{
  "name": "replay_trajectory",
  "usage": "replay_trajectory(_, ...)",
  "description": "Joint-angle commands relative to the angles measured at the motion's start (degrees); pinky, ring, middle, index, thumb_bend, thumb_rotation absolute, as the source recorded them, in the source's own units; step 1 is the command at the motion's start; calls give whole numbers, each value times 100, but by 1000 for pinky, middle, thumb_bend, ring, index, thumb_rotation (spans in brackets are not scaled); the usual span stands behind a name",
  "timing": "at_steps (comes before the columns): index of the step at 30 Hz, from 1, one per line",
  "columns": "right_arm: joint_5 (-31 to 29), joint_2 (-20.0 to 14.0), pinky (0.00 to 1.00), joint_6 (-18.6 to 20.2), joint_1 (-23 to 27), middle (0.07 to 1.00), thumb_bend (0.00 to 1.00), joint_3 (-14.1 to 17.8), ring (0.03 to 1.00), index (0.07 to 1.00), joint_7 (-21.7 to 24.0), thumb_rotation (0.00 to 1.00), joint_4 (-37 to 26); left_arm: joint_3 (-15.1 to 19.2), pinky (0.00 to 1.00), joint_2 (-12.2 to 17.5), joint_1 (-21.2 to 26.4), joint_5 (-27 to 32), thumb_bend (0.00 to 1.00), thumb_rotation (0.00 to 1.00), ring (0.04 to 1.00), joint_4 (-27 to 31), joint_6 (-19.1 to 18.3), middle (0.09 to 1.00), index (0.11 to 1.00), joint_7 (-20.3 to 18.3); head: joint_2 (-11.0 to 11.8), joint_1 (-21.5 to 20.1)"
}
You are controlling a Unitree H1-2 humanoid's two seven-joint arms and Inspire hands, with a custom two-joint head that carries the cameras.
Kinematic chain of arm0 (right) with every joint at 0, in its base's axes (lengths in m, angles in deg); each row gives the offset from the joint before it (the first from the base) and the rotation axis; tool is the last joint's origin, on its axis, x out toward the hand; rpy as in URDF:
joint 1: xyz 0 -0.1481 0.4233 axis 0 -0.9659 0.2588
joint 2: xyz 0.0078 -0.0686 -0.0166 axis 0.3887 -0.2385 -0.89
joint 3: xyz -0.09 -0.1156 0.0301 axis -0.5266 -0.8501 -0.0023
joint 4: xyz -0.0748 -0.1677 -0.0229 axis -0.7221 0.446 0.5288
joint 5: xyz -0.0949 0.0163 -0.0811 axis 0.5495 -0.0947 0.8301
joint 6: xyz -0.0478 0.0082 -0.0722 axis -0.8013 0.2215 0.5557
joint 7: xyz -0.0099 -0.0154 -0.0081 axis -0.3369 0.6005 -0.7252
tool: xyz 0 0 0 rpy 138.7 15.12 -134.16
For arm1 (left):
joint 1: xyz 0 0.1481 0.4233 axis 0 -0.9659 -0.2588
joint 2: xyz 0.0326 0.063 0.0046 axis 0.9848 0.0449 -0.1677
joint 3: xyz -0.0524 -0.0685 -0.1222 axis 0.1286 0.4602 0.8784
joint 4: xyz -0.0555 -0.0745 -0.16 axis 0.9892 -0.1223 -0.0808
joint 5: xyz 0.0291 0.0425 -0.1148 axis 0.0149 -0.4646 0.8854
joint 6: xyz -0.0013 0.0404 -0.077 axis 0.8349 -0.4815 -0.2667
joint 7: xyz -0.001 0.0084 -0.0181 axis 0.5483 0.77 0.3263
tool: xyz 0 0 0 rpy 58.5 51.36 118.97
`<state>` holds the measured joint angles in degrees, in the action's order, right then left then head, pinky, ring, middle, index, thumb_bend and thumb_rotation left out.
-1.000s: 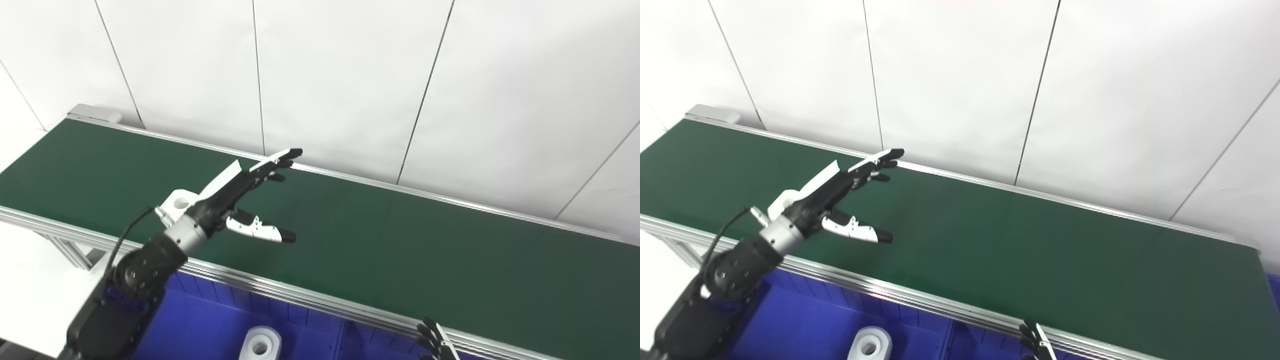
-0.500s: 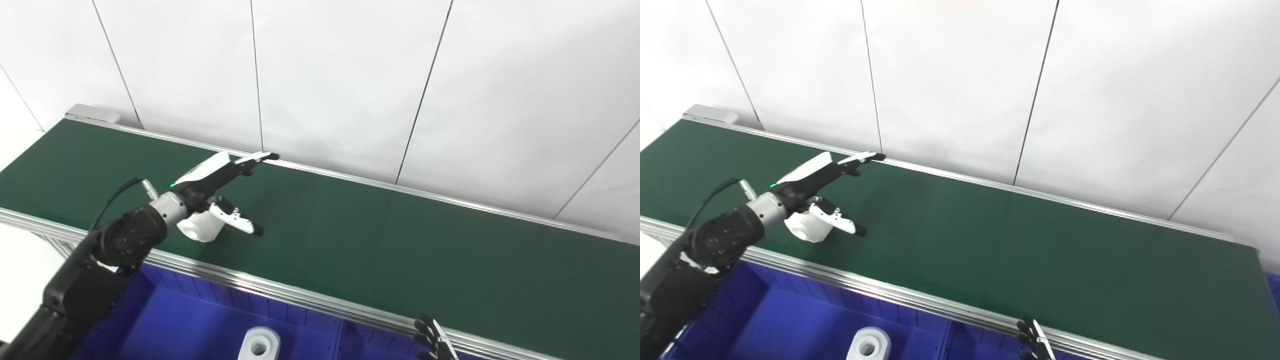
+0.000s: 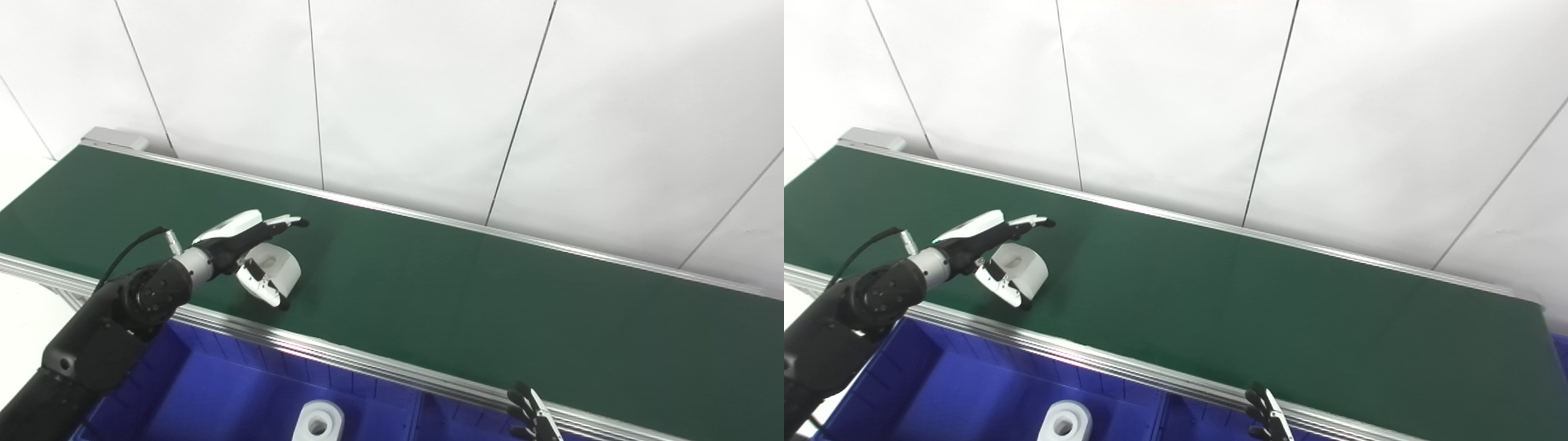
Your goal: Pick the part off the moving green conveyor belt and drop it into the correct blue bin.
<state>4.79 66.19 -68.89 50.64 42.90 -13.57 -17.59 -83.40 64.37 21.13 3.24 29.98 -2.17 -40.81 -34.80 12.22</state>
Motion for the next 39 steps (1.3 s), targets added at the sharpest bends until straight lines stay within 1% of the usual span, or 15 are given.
replay_trajectory(1, -30, 48, 761, -312, 18, 885, 669, 5, 849, 932, -68, 249, -78, 31, 894, 129, 150, -32, 939, 121, 999, -23, 113, 998, 937, 129, -4, 2)
replay_trajectory(5, -55, 52, 764, -307, 6, 886, 670, 8, 853, 934, -63, 261, -82, -68, 896, 6, 132, -159, 930, 109, 990, -130, 206, 990, 928, 297, -6, -15)
replay_trajectory(8, -100, 50, 769, -296, -2, 890, 667, 6, 855, 937, -39, 257, -107, -221, 867, -167, 185, -470, 884, 28, 954, -482, 610, 956, 900, 777, -17, -24)
replay_trajectory(10, -105, 43, 769, -294, -7, 890, 664, 9, 856, 937, -39, 250, -122, -265, 798, -320, 223, -584, 854, 7, 895, -783, 983, 912, 859, 1181, -35, -19)
replay_trajectory(12, -114, 42, 768, -265, -21, 891, 662, 15, 857, 938, -35, 247, -148, -286, 722, -473, 281, -598, 728, 0, 791, -1139, 1441, 804, 764, 1591, -39, -24)
replay_trajectory(13, -119, 45, 768, -242, -32, 891, 662, 16, 858, 938, -33, 248, -167, -287, 714, -569, 321, -601, 716, 0, 780, -1348, 1702, 792, 753, 1839, -51, -39)
replay_trajectory(15, -97, 42, 765, -221, -47, 891, 661, 12, 857, 938, -33, 255, -205, -284, 595, -776, 399, -605, 581, 0, 589, -1663, 2086, 615, 601, 2233, -57, -47)
replay_trajectory(16, -111, 43, 763, -220, -55, 891, 661, 11, 856, 937, -29, 258, -220, -257, 560, -887, 420, -540, 541, 0, 526, -1721, 2128, 559, 551, 2314, -70, -52)
replay_trajectory(17, -122, 44, 764, -219, -60, 892, 660, 11, 857, 938, -25, 251, -231, -242, 521, -954, 432, -493, 516, 0, 478, -1752, 2151, 530, 521, 2363, -73, -52)
replay_trajectory(20, -92, 59, 759, -183, -94, 888, 660, 10, 853, 937, -35, 246, -291, -192, 494, -1131, 450, -423, 501, 0, 455, -1798, 2444, 510, 498, 2628, -105, -50)
replay_trajectory(25, -108, 87, 762, -159, -148, 890, 657, 2, 857, 935, -28, 247, -365, -11, 477, -1346, 428, -265, 500, 0, 451, -1749, 2683, 511, 494, 2812, -140, -67)
replay_trajectory(31, -95, 123, 768, -102, -216, 893, 661, -27, 859, 937, -8, 251, -489, 180, 481, -1379, 280, -42, 500, 0, 464, -1465, 2911, 509, 488, 2785, -319, -165)
replay_trajectory(36, -42, 175, 765, 9, -337, 899, 650, -68, 866, 941, 9, 272, -732, 339, 474, -1215, -332, 316, 500, 0, 457, -304, 2774, 503, 497, 2388, -594, -388)
replay_trajectory(38, -40, 192, 771, 63, -386, 899, 649, -77, 866, 942, 40, 273, -849, 384, 492, -1137, -667, 342, 501, 0, 460, 240, 2746, 499, 499, 2254, -752, -552)
replay_trajectory(39, -39, 198, 780, 92, -409, 901, 650, -80, 868, 943, 59, 276, -917, 408, 488, -1114, -839, 359, 501, 0, 457, 499, 2695, 495, 504, 2185, -939, -717)
